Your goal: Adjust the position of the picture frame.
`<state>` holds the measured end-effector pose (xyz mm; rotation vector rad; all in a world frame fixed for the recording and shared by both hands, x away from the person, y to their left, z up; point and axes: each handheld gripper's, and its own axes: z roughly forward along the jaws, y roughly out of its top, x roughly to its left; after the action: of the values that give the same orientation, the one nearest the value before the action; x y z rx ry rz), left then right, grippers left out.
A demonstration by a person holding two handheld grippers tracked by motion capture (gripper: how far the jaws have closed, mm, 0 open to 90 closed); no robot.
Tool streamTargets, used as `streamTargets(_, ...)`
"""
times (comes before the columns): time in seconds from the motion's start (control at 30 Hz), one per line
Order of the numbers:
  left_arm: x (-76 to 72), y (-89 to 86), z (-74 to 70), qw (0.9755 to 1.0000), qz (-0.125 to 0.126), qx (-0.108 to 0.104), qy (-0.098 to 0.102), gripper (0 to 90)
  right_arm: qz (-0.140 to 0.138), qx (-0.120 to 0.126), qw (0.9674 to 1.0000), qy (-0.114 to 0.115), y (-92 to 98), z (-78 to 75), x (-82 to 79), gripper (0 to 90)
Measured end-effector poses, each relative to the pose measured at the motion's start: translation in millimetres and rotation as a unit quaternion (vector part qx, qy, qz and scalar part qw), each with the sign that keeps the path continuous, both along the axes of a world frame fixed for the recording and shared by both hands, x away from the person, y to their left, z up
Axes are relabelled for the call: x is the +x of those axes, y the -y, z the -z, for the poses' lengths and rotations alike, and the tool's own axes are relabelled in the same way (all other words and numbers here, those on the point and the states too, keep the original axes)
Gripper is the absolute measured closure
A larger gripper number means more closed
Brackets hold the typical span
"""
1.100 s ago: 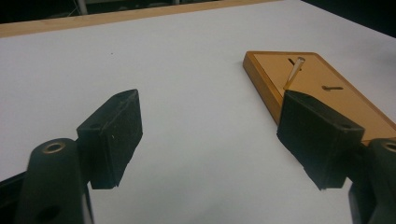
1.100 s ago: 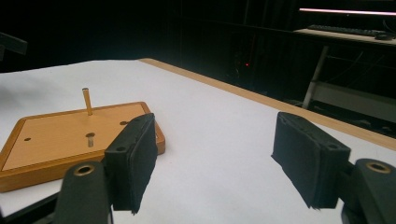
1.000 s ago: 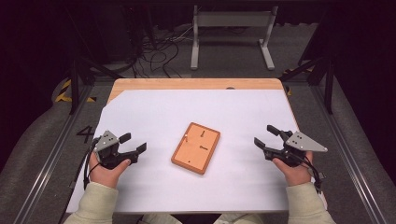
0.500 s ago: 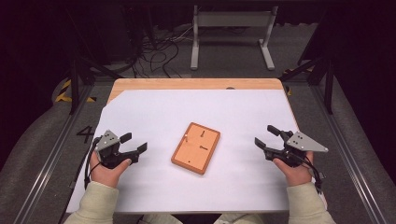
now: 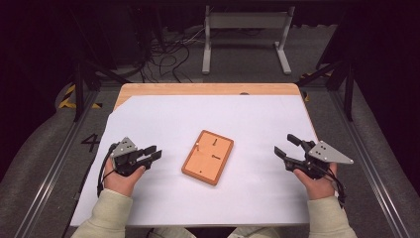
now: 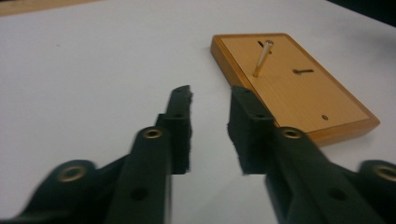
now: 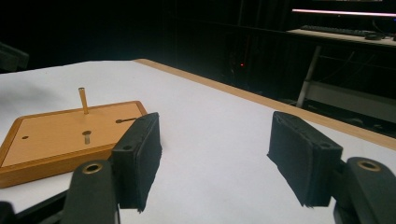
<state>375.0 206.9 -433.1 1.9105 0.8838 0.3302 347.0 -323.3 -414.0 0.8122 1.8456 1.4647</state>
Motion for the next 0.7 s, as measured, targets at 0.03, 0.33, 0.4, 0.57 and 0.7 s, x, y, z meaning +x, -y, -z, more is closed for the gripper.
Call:
streamTargets(0.03, 1.3, 2.4, 0.6, 1.0, 0.005, 0.005, -0.003, 86.6, 0.004, 0.001, 1.0, 0.0, 2.1, -0.6, -2.2, 34.5)
streamTargets(0.33, 18.6, 37.7, 13.7, 0.9967, 0.044, 0.029, -0.061, 89.9, 0.018, 0.0, 0.9998, 0.0, 10.4, -3.5, -14.0, 34.3)
streamTargets(0.4, 23.1, 48.6, 18.5, 0.9939, 0.059, 0.04, -0.084, 89.9, 0.023, 0.002, 0.9997, 0.001, 13.8, -4.9, -18.3, 34.3)
streamTargets(0.57, 27.7, 61.8, 25.7, 0.9867, 0.086, 0.062, -0.123, 89.8, 0.031, 0.004, 0.9995, 0.003, 19.5, -6.8, -24.7, 34.2)
streamTargets(0.7, 29.1, 63.0, 27.6, 0.9848, 0.084, 0.07, -0.135, 89.8, 0.035, 0.006, 0.9994, 0.004, 21.5, -7.6, -27.5, 34.3)
